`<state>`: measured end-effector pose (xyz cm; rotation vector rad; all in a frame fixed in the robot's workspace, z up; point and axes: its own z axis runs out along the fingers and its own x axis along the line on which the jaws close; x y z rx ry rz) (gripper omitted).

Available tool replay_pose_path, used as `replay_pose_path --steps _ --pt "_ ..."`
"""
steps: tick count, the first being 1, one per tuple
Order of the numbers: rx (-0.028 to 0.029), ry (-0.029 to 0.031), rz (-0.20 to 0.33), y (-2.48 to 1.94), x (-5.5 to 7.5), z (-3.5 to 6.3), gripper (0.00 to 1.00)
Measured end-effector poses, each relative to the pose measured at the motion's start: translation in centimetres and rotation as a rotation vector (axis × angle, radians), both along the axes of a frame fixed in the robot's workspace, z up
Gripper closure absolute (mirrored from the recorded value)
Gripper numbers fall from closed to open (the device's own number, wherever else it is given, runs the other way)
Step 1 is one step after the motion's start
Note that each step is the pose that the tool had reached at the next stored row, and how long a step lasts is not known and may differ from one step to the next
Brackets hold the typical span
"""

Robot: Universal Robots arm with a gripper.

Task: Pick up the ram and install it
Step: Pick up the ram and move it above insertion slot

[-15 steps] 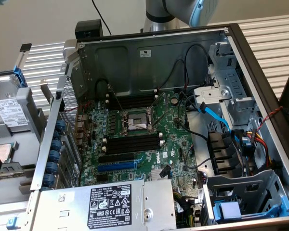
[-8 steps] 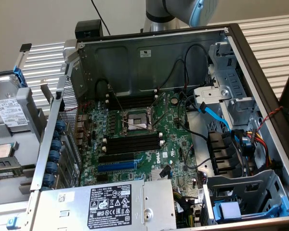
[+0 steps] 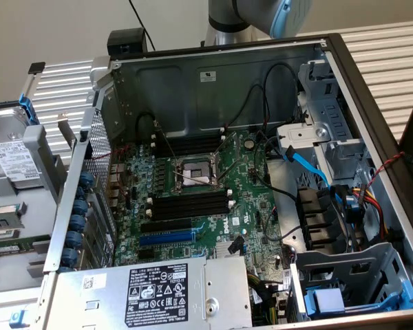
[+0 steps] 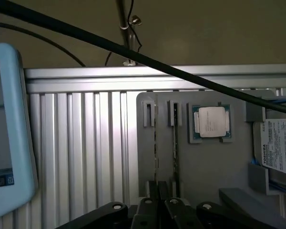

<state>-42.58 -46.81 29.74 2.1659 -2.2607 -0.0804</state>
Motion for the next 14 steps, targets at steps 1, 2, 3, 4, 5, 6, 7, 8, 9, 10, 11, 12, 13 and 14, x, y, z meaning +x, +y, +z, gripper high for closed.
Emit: replay_pose_path --steps 1,2,3,4,5,6,7,8,9,10,11,12,13,14 --pt "0.0000 -0.0001 -0.001 0.00 0.0 0.27 0.88" --pt "-0.0006 0.0001 -0.002 0.00 0.0 0.58 0.88" --pt "-0.0013 0.0002 -0.003 0.00 0.0 0.97 0.88" --pt "-0.0022 0.0002 -0.004 0.00 0.0 1.37 0.88" --pt "-0.0032 0.0003 -0.005 0.00 0.1 1.80 0.88" --pt "-0.0040 0.0002 -0.006 0.00 0.1 2.24 0.88" --pt "-0.0049 0.0002 -0.007 -0.01 0.1 2.68 0.88" --pt "-0.0055 0.0001 -0.008 -0.01 0.1 3.10 0.88" --pt "-0.0063 0.0003 -0.009 -0.01 0.1 3.52 0.88" --pt "-0.0064 0.0002 -0.010 -0.01 0.1 3.90 0.88" --pt "-0.0066 0.0002 -0.010 0.00 0.1 4.21 0.88" --pt "-0.0067 0.0002 -0.011 0.00 0.1 4.49 0.88" --pt "-0.0067 0.0002 -0.011 0.00 0.1 4.73 0.88" --pt "-0.0067 0.0003 -0.011 0.00 0.1 4.94 0.88"
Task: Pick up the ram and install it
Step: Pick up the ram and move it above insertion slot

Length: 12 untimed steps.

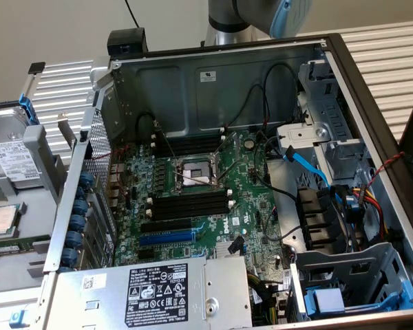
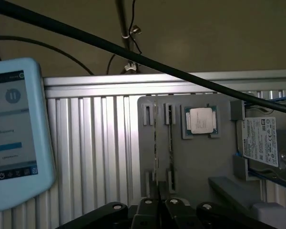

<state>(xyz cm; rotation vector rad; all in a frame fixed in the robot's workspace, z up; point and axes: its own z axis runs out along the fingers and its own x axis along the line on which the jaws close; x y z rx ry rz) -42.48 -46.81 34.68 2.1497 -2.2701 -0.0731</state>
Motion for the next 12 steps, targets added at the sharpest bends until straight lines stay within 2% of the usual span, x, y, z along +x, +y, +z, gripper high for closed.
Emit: replay_pose_path --steps 12 --pt "0.0001 -0.0001 -0.003 -0.01 0.2 2.12 0.88"
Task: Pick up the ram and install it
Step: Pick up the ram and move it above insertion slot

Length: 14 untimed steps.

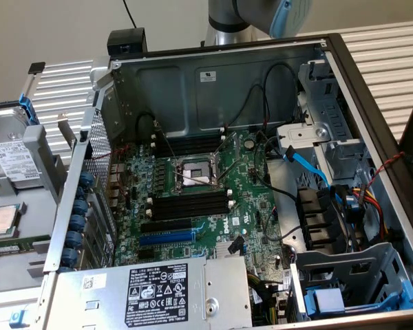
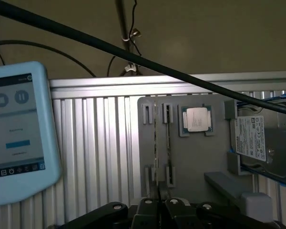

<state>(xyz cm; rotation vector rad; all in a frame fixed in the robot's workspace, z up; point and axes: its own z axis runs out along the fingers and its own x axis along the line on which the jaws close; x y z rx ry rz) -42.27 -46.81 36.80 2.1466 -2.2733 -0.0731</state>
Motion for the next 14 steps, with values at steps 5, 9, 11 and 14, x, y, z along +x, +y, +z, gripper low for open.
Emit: replay_pose_path --steps 5,9,11,14 --pt "0.0000 0.0000 -0.002 0.00 0.1 0.80 0.88" --pt "-0.0001 0.0001 -0.004 0.00 0.2 1.45 0.88" --pt "0.0000 0.0000 -0.005 0.00 0.2 1.67 0.88" --pt "0.0000 -0.0001 -0.005 0.00 0.3 1.87 0.88"
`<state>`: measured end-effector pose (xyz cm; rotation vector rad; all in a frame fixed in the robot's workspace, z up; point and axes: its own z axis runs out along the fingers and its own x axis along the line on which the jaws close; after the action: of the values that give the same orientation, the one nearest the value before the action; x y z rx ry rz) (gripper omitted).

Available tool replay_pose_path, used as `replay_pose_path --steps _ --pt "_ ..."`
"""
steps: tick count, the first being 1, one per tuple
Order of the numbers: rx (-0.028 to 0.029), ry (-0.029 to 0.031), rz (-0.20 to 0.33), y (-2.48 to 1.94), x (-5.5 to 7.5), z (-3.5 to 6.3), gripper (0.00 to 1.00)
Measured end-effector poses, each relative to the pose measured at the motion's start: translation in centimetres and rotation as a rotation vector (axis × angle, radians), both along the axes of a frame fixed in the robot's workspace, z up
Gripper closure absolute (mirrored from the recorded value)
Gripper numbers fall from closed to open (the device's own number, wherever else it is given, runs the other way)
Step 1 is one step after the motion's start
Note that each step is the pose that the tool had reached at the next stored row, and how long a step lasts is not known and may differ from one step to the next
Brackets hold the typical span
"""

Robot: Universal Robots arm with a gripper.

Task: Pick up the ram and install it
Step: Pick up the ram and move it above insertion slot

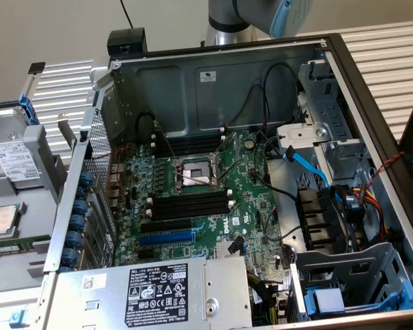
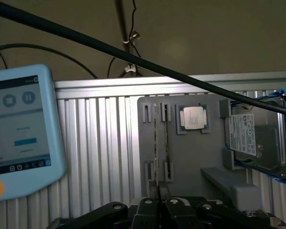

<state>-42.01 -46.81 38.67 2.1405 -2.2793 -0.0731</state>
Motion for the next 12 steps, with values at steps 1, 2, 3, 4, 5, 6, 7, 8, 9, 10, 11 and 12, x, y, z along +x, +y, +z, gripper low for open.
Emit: replay_pose_path --steps 1,2,3,4,5,6,7,8,9,10,11,12 --pt "0.0000 0.0000 0.000 0.00 0.0 0.00 0.88" --pt "0.0000 0.0000 0.000 0.00 0.0 0.00 0.88" --pt "0.0000 -0.0001 0.000 0.00 0.0 0.00 0.88" --pt "0.0000 0.0000 0.000 0.00 0.0 0.00 0.88" --pt "-0.0001 0.0000 0.000 0.00 0.0 0.01 0.88" --pt "-0.0002 0.0003 0.000 0.00 0.1 0.03 0.88" --pt "-0.0003 0.0004 0.000 -0.01 0.2 0.06 0.88" --pt "-0.0001 0.0001 0.000 0.00 0.4 0.07 0.88" --pt "-0.0001 0.0000 0.000 0.00 0.7 0.10 0.88" --pt "-0.0001 0.0002 0.000 0.00 0.9 0.13 0.88" --pt "-0.0001 0.0001 0.000 0.01 1.2 0.15 0.88" --pt "-0.0001 0.0001 0.000 0.02 1.4 0.18 0.88"
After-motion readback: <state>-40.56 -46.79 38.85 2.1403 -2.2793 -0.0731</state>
